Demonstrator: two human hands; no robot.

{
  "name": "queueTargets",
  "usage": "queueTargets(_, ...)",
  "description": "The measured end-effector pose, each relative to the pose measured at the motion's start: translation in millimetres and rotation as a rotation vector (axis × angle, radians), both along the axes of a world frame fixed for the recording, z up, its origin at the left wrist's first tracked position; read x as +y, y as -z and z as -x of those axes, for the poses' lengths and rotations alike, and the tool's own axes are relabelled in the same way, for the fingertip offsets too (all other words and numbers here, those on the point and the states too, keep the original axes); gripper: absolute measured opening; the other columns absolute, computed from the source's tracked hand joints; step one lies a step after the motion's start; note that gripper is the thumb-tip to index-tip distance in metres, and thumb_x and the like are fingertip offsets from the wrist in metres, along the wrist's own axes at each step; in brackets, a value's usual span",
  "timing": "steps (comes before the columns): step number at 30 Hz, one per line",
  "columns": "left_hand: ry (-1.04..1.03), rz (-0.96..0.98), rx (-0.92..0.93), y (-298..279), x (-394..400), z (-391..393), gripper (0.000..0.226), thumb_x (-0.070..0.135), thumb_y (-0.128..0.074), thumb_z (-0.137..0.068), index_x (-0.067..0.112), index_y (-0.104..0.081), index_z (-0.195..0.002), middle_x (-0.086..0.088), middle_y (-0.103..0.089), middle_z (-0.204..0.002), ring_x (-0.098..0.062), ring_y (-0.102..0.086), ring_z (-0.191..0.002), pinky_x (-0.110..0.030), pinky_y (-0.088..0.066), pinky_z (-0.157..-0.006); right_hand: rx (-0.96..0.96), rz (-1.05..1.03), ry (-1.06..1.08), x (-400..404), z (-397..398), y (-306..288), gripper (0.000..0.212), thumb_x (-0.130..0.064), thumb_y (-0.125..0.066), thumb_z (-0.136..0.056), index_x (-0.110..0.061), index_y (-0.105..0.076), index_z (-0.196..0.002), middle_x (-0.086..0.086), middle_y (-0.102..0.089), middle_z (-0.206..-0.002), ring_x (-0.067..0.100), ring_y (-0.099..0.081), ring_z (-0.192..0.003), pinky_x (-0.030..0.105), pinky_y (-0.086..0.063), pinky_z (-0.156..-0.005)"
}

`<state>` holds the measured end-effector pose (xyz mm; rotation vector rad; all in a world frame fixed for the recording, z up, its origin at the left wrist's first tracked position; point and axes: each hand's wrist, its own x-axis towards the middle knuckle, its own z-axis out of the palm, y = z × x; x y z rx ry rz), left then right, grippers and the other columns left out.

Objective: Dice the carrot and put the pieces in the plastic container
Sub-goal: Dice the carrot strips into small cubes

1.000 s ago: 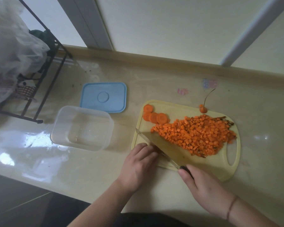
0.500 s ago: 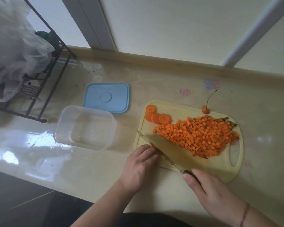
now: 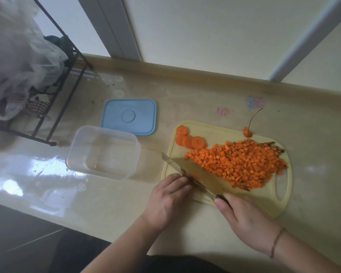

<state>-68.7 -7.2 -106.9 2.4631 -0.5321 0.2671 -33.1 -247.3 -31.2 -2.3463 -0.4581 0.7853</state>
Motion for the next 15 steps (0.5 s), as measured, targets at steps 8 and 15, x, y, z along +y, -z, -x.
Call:
queueTargets(8,-0.015,-0.017,-0.001,-6,-1,4,0.025,0.013,-0.052,-0.102,0.004,-0.073,-0.112,-0.006,-0.068,-0.115,-0.027,-0.059,-0.108,-0.034,-0.051,-0.091,0.008,-0.071,0.071,-10,0,-1,0.060,-0.073,-0.022,-0.089,-0.022,-0.045,-0.068,0.005,-0.054,-0.065,0.013,-0.052,-0.059,0.032,-0.039,-0.058)
queueTargets(15,-0.036,0.025,-0.006,-11,-5,2,0.043,0.021,-0.035,-0.111,0.004,-0.074,-0.106,-0.008,-0.068,-0.112,-0.028,-0.059,-0.106,-0.035,-0.052,-0.087,0.005,-0.060,0.050,-14,16,-8,0.059,-0.074,-0.023,-0.089,-0.022,-0.042,-0.069,0.004,-0.054,-0.067,0.012,-0.052,-0.058,0.034,-0.040,-0.059)
